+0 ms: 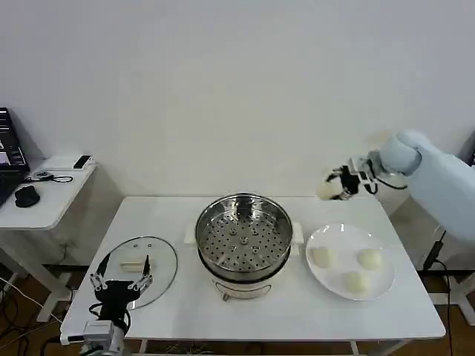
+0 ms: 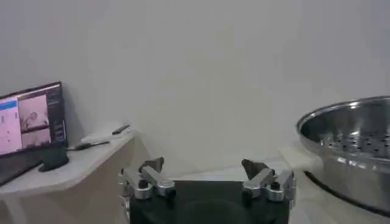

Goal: Take steamed baozi put them in steamer then cover it.

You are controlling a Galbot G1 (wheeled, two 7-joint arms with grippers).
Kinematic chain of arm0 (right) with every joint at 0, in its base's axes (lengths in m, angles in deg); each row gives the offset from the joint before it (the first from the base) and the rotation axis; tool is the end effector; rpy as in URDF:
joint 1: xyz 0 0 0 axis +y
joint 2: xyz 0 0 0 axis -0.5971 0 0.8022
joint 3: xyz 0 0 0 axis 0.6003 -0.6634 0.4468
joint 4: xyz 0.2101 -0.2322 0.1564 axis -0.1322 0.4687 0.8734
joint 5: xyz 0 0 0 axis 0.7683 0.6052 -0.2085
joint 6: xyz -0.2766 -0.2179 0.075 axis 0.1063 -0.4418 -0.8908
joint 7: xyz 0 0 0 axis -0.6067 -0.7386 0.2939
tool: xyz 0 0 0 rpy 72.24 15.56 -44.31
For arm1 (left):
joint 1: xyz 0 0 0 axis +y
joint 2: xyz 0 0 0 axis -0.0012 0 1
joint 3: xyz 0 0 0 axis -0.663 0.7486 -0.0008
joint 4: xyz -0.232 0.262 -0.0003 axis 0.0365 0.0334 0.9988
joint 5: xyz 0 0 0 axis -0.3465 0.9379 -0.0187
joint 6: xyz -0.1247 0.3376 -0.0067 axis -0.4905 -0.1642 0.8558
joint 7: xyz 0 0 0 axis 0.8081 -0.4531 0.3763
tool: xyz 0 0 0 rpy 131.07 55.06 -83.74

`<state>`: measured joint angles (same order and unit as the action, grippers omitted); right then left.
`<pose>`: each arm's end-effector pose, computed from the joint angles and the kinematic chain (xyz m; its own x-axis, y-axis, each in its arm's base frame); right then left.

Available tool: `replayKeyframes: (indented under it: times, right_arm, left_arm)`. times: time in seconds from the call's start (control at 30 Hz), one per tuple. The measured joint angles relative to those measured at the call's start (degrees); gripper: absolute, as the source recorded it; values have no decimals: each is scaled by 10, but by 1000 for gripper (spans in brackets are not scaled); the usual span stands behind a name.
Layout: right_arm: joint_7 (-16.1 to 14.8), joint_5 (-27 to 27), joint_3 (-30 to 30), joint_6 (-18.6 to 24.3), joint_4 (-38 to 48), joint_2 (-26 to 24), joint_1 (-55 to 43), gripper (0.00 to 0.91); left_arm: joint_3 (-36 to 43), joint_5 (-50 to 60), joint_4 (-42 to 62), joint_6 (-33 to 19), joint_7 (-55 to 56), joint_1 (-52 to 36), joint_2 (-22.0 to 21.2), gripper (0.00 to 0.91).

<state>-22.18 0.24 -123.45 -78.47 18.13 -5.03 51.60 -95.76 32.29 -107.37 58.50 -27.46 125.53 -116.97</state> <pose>0.5670 -0.1226 -0.0444 -0.4604 -0.3180 0.8288 -0.8179 -0.2108 -0.5353 0.1605 0.0451 -0.2587 -0.9824 -0.1374 0.1266 -0.1039 0.9650 0.2409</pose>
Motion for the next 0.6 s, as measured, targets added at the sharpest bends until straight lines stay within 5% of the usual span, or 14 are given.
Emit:
replayKeyframes:
  times: [0.33,0.6]
  right_arm:
    - [39,-67,-114,20,-47,59,-96,625]
    - [70,-69,-194,72,-63,105,-121,625]
  left_arm:
    - [-13,-7,-7,0,-2,1,0,907]
    - [-25,-11,-10,0,-2,0,-4,907]
